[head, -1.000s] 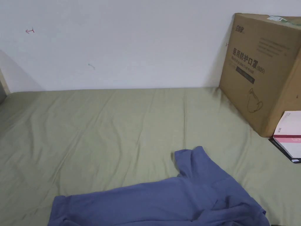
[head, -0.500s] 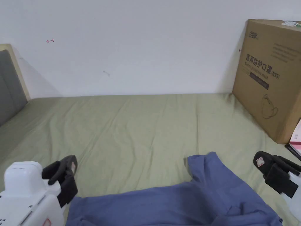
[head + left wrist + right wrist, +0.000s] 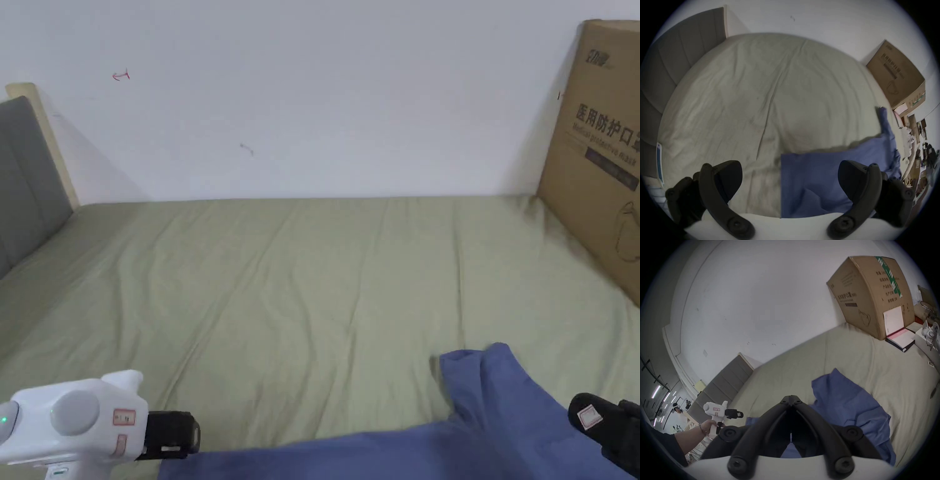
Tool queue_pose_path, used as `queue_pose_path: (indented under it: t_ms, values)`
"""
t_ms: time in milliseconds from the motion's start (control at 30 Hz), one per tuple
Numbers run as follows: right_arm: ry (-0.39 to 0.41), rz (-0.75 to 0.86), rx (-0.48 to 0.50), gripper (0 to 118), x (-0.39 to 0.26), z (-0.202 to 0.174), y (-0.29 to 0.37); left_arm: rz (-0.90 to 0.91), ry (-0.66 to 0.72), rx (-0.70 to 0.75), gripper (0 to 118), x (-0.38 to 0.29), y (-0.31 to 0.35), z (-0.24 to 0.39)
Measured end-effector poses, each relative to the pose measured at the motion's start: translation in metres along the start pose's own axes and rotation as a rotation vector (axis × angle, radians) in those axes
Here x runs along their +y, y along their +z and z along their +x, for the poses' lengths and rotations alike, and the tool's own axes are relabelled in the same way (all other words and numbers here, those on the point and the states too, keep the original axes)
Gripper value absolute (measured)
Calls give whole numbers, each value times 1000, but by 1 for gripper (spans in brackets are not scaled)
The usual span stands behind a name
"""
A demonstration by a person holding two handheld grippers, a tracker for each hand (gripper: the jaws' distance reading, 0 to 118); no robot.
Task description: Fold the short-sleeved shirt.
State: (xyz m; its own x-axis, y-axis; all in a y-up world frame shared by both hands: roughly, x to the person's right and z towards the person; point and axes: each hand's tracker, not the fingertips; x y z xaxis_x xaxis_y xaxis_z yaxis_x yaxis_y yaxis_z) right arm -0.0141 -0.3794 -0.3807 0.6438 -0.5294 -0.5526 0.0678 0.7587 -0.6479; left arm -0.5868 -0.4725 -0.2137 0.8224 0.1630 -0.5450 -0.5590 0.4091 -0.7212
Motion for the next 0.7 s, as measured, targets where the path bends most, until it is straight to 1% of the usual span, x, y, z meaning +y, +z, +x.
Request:
queue_pose_path:
  t_ms: [33,100,133,200,233,300,333,367,400,433,467,500,567,600,633,700]
  values:
    - [-6,-16,2,0,-1,2,-5,10,-5,3,113,2,-10,-1]
    - [-2,-49,-5,0,-5,-1,-13,-63,-34,37,113,-3,-34,0]
    - [14,-56,-24,0,-6,-3,-17,-74,-51,39,113,-6,-45,0]
    - [29,-66,-39,0,-9,-5,-24,-121,-125,64,118,-16,-66,3]
    - [26,-71,-43,0,-7,0,-26,-105,-168,62,118,-21,-70,6]
    - [7,-105,-59,0,-3,3,-38,-62,-132,63,118,-27,-65,8]
    - [-9,-120,-65,0,-1,6,-44,-70,-118,52,118,-24,-67,3]
    - [-35,-139,-72,0,5,16,-51,-69,-121,49,115,-25,-64,3]
    - [-49,-156,-89,0,10,21,-60,-62,-134,52,108,-28,-60,7]
    - [-46,-167,-101,0,16,26,-69,-47,-161,77,108,-30,-55,12]
    - [-38,-169,-106,0,23,33,-80,-16,-192,103,104,-28,-46,14]
    - [-17,-194,-133,0,33,49,-92,18,-220,118,95,-30,-36,21]
    - [30,-240,-190,0,52,65,-119,75,-261,62,26,-32,-14,32]
    - [37,-251,-220,0,59,71,-129,81,-278,60,3,-32,-8,36]
    - [34,-265,-259,0,70,80,-144,100,-260,40,3,-36,2,40]
    - [29,-284,-284,0,85,95,-170,148,-216,-16,3,-38,19,42]
